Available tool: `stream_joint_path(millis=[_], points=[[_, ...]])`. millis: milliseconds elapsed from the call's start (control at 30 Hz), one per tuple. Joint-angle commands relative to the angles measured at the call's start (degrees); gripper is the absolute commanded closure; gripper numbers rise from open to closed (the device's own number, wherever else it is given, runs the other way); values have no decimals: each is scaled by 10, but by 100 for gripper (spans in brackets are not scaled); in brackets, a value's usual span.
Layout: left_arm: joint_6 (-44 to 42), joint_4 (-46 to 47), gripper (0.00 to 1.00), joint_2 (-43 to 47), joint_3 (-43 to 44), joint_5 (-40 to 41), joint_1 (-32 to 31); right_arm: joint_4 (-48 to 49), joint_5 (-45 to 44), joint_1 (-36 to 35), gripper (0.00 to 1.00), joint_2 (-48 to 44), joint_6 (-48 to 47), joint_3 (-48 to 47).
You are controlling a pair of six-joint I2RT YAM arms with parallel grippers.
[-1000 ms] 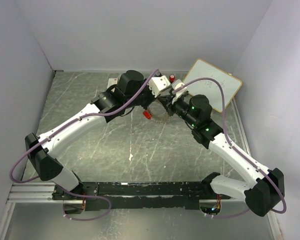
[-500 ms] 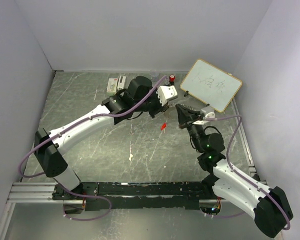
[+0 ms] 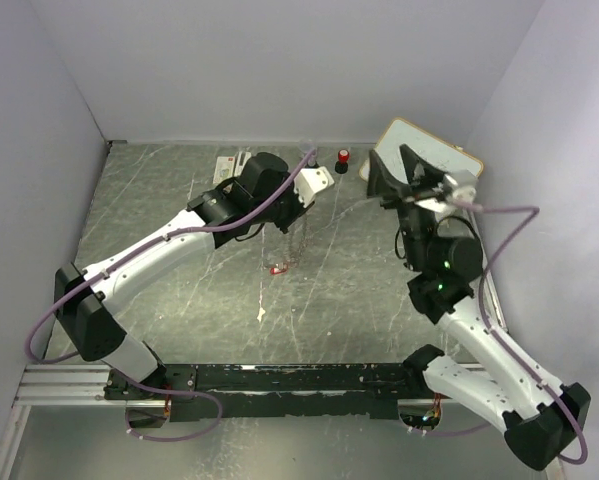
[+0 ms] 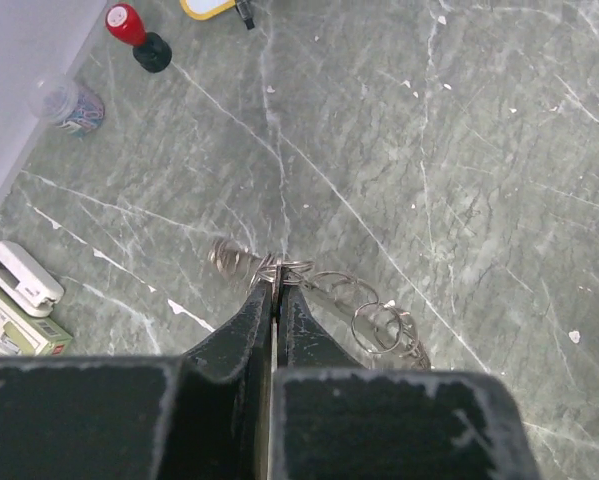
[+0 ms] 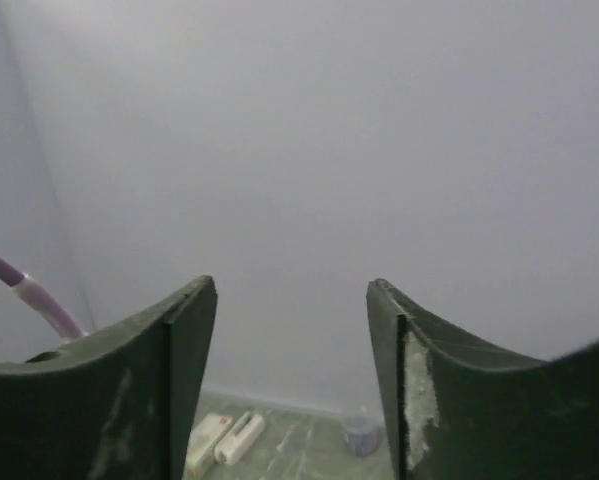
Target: Put the keys on the keyring
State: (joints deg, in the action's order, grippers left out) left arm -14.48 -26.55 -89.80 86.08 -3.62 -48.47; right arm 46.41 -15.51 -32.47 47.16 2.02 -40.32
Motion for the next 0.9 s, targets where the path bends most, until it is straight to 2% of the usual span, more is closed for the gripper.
stream_joint_path(millis=[0,67,133,433,633,867], points=[[-14,8,93,26,35,14,0,-283,139,1,28,70,-82,-94],[-23,4,93,27,43,19,0,-335,157,0,26,103,-93,-121],[-30,-2,93,25,53,25,0,-359,177,0,28,118,-100,-130],[-48,1,93,33,61,30,2,-309,182,0,36,98,-94,-68],[-51,0,93,33,66,19,2,-344,213,0,35,108,-116,-71],[-49,-12,93,19,87,16,2,-338,261,-1,36,106,-121,-56]])
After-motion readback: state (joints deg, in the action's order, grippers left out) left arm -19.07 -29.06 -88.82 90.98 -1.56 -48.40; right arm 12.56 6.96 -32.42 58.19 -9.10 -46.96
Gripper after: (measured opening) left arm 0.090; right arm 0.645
